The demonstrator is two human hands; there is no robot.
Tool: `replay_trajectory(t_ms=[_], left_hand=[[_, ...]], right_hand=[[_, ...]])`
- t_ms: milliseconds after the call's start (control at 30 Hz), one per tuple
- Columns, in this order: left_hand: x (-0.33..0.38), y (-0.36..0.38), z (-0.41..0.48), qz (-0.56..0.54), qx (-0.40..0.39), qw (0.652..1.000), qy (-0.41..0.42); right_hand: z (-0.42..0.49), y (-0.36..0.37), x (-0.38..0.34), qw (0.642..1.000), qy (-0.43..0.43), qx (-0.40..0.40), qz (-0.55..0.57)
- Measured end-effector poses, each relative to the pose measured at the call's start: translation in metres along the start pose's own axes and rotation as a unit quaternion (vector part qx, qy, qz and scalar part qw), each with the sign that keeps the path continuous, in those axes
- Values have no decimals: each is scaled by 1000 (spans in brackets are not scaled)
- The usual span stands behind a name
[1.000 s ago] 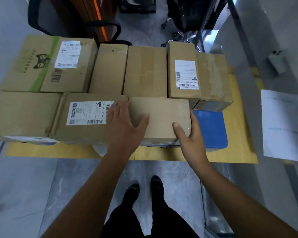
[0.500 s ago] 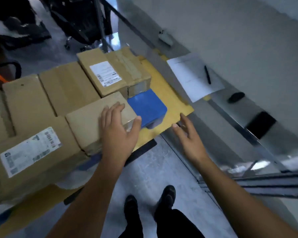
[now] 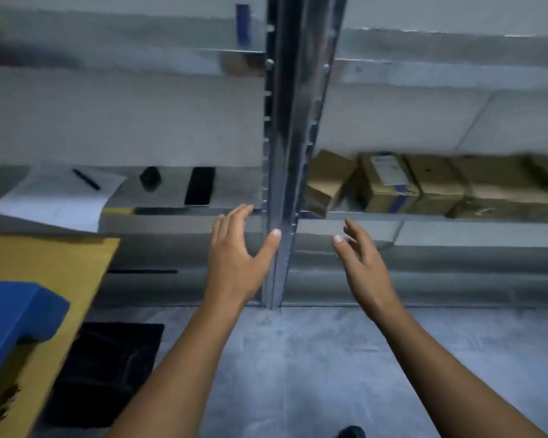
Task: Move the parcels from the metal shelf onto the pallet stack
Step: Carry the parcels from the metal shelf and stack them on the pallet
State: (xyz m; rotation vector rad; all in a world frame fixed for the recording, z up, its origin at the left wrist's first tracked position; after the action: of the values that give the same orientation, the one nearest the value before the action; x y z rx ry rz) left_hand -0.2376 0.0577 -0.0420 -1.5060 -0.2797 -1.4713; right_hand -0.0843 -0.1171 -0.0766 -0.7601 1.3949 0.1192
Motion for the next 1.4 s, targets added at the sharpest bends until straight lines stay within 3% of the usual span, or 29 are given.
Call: replay_trajectory(t_ms=[200,433,600,800,1000,1400], left_hand=[[107,183,-9,11,-123,991,57],[230,383,-55,0,-273,953,135],[298,500,-90,-16,-362,910,204],[346,639,-130,-54,-456,859,226],[400,787,-133,-95,-506,825,233],[555,992,-77,-155,-480,832,231]], right_hand=[[-8,-196,76,991,23,129,22],[-44,-387,149,964,49,258,38],[-80,-485,203,929,101,352,50],[-108,-569,270,888,166,426,41],[-78,-675,331,861,207,464,11],[32,-910,374,848,197,490,-38]])
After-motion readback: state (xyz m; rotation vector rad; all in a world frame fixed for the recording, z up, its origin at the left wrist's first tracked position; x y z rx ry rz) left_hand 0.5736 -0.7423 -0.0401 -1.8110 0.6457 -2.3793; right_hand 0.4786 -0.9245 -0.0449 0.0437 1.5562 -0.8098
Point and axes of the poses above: each hand's wrist, its own z-axis towards the middle knuckle, its own y-axis out of the palm, x = y × z, the point moved 3 cm from there along z, towards the middle knuckle, and after that the axes turned 4 degrees about -z, right-handed, at the moved point
